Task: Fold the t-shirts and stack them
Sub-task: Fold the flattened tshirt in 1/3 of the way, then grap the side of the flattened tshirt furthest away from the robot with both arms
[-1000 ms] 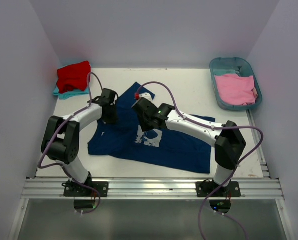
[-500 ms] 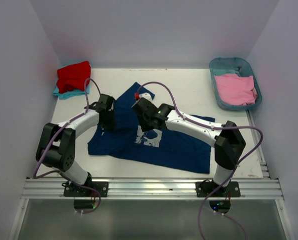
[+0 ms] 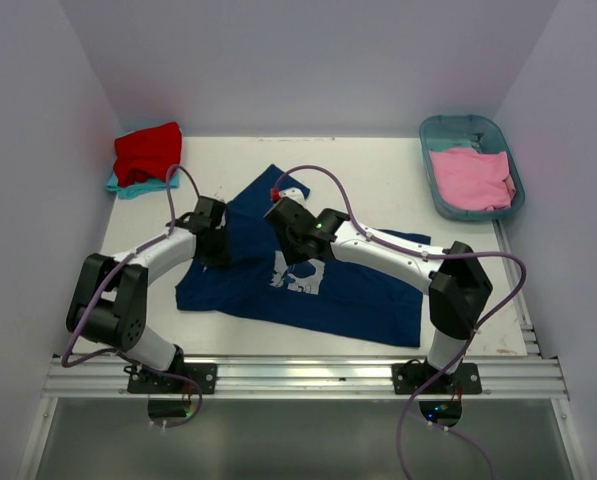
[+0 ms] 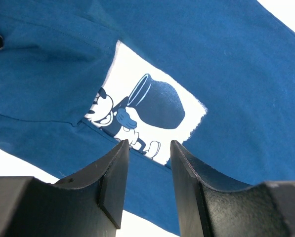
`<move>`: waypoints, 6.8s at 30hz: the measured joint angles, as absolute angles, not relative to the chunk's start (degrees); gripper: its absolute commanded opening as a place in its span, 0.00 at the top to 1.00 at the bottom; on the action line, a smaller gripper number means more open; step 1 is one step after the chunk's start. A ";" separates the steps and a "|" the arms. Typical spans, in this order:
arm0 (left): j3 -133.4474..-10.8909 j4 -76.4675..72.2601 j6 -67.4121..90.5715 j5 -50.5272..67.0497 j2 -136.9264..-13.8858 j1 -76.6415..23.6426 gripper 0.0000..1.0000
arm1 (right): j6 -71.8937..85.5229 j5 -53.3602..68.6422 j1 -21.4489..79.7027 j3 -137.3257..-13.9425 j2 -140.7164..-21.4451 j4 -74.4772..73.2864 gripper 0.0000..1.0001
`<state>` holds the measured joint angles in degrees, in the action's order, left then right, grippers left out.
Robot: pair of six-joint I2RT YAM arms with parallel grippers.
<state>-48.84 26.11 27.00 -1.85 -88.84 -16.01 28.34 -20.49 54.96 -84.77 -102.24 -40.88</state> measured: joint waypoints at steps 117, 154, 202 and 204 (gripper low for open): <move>-120.40 23.88 20.71 -3.57 -141.75 -18.11 0.33 | 29.26 -15.90 25.76 -62.74 -82.85 -39.31 0.63; -129.03 18.74 11.53 -10.68 -150.06 -18.46 0.56 | 28.08 -15.40 25.76 -61.58 -81.45 -39.13 0.79; -95.57 22.46 9.98 -23.83 -117.47 -16.29 1.00 | 36.71 -21.78 1.32 -69.67 -101.27 -39.11 0.46; -95.26 22.48 9.98 -23.94 -116.81 -16.12 1.00 | 36.71 -21.54 1.15 -69.67 -101.82 -38.79 0.46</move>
<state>-95.26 22.48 9.98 -23.94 -116.81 -16.12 36.71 -21.54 1.15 -69.67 -101.82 -38.79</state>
